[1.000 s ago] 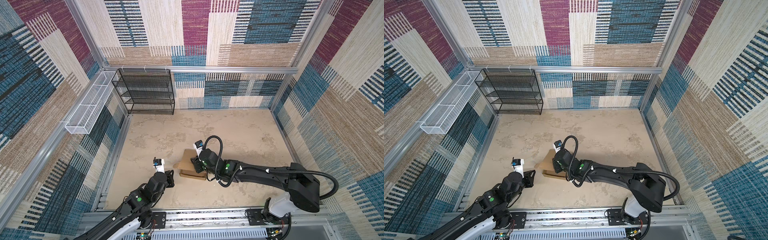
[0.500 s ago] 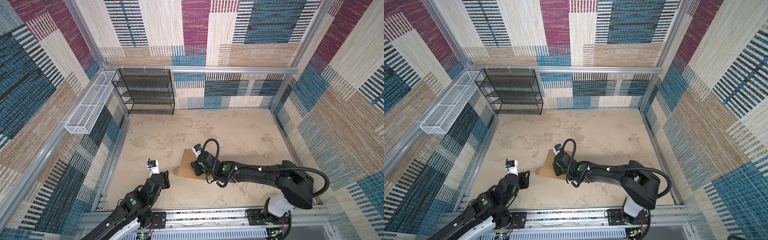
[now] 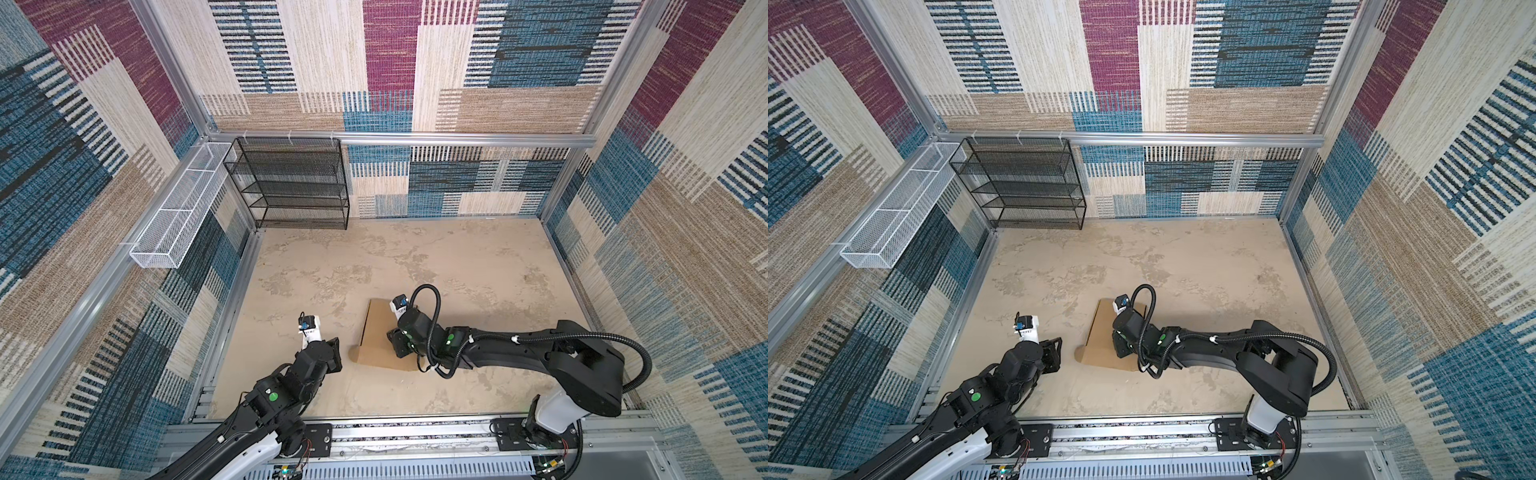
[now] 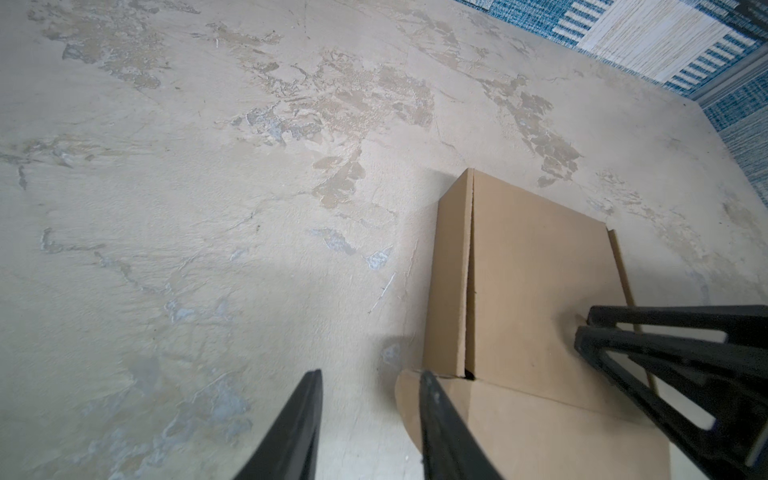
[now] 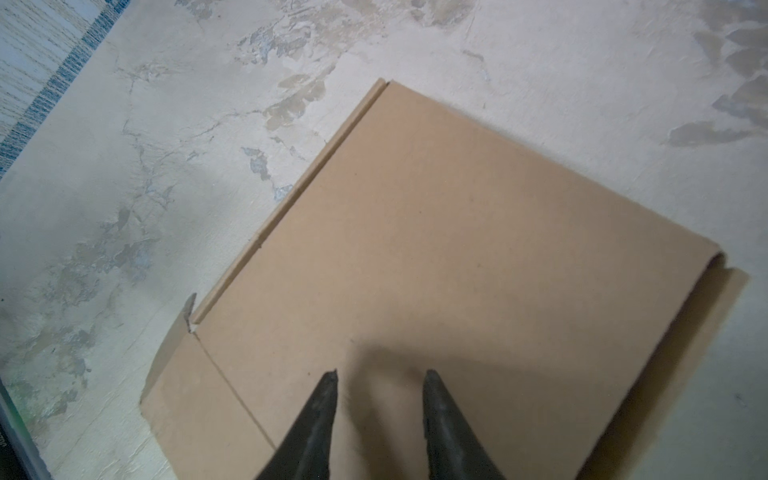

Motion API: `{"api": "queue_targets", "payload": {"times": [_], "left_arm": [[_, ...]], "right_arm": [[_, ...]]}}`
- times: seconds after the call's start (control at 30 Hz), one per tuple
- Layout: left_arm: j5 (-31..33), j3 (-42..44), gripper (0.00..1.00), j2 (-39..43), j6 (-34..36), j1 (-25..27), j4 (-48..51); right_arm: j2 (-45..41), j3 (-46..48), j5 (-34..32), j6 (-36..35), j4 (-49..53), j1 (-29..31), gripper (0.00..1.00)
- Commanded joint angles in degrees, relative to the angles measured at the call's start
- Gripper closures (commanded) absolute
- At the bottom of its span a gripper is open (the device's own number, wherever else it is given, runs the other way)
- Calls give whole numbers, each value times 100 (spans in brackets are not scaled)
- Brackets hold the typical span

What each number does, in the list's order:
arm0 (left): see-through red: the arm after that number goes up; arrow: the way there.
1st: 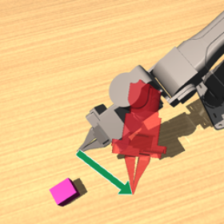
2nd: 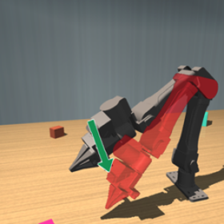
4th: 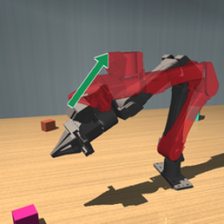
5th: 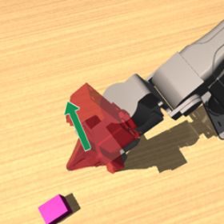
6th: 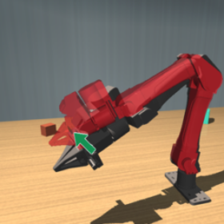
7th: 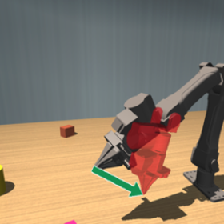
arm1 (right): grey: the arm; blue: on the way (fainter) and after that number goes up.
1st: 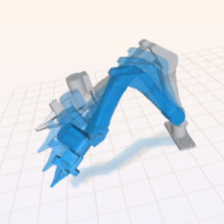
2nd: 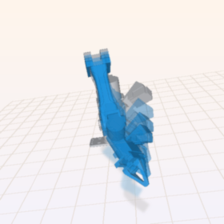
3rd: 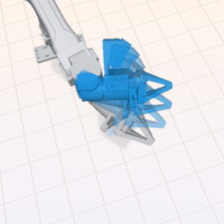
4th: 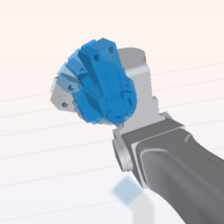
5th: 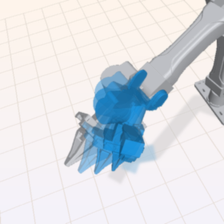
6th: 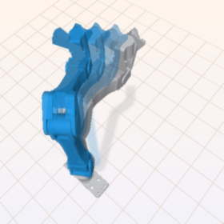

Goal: Fold the paper box

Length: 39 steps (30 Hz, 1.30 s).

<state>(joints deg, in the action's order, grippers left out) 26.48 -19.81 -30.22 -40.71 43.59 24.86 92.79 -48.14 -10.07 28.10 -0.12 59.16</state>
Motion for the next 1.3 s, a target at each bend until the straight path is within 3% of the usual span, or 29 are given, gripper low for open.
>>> {"api": "queue_targets", "payload": {"times": [0.0, 0.3, 0.6, 0.97, 1.07, 1.27], "left_arm": [[-146, -101, 55, -259, 221, -35, -380], [-911, -405, 51, -1127, 409, -419, -595], [-2316, -957, 53, -1986, 806, -1292, -420], [-3279, -1905, 62, -3229, 1612, -1685, 149], [-3366, -2012, 69, -3520, 1718, -1746, 75], [-3728, -2192, 71, -4077, 1864, -1793, -173]], "right_arm": [[2, 74, -5, 130, -19, -16, 63], [-74, 125, -63, 80, -23, -86, 63], [-243, -47, -81, -32, 37, -130, 60], [-778, 49, -220, -50, 183, -194, 59], [-963, 97, -292, -59, 257, -234, 59], [-1283, 275, -314, -35, 318, -341, 59]]}}
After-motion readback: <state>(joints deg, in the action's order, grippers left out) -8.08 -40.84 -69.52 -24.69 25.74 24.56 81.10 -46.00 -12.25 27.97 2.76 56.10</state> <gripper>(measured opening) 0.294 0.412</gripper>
